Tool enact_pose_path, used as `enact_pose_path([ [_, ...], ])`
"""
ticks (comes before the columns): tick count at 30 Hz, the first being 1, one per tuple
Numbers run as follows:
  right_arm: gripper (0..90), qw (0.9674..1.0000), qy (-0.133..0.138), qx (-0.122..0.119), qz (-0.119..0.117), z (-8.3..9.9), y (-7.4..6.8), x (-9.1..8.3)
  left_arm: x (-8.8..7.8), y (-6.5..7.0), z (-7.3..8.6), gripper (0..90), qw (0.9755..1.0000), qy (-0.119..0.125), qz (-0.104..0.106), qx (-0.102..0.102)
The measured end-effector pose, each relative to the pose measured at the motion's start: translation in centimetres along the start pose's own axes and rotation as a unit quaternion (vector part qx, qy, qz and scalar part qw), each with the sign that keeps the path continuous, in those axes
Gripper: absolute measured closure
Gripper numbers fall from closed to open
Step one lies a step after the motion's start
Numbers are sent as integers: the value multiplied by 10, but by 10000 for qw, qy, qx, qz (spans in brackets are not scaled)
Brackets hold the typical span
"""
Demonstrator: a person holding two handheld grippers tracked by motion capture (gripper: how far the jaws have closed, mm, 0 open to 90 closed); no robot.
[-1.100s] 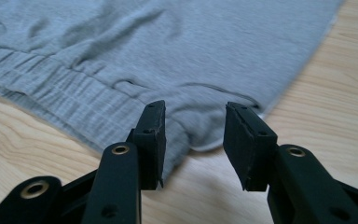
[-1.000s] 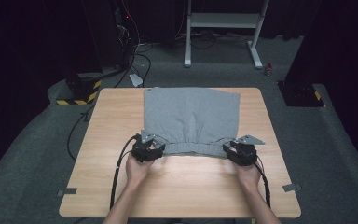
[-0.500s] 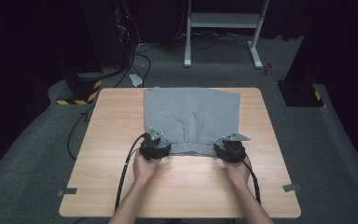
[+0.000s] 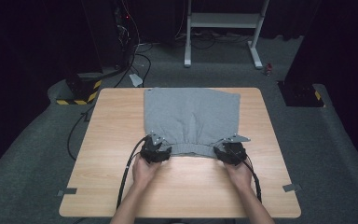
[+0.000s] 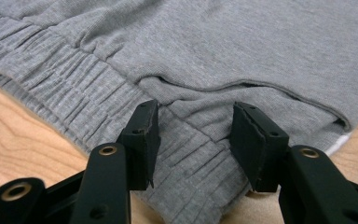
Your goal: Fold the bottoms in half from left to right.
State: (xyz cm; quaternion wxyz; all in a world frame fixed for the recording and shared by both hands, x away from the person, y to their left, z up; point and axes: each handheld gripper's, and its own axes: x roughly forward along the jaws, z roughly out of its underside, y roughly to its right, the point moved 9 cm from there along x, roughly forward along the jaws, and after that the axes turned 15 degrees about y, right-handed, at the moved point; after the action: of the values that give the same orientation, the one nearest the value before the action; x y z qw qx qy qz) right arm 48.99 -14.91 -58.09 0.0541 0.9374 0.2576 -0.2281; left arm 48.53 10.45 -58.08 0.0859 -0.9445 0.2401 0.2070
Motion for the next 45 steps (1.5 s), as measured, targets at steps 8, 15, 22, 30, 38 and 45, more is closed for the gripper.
enact_pose_path([
  [8, 516, 9999, -14, 50, -88, 4, -3, -7, -9, 5, 6, 369, 9998, 138, 134, -22],
  [15, 516, 9999, 35, 7, -140, 8, -8, -14, -14, 9, 8, 370, 9997, 160, 156, -16],
  [22, 516, 9998, 65, -12, -164, 12, -11, -20, -21, 14, 10, 376, 9997, 164, 181, 66],
  [30, 517, 9998, 84, -102, -125, 16, -15, -28, -26, 19, 13, 376, 9995, 172, 237, 69],
  [38, 517, 9998, 84, -118, -151, 20, -18, -37, -34, 25, 16, 377, 9993, 154, 336, 41],
  [45, 518, 9998, 87, -99, -151, 24, -21, -43, -40, 30, 19, 377, 9993, 166, 315, 59],
])
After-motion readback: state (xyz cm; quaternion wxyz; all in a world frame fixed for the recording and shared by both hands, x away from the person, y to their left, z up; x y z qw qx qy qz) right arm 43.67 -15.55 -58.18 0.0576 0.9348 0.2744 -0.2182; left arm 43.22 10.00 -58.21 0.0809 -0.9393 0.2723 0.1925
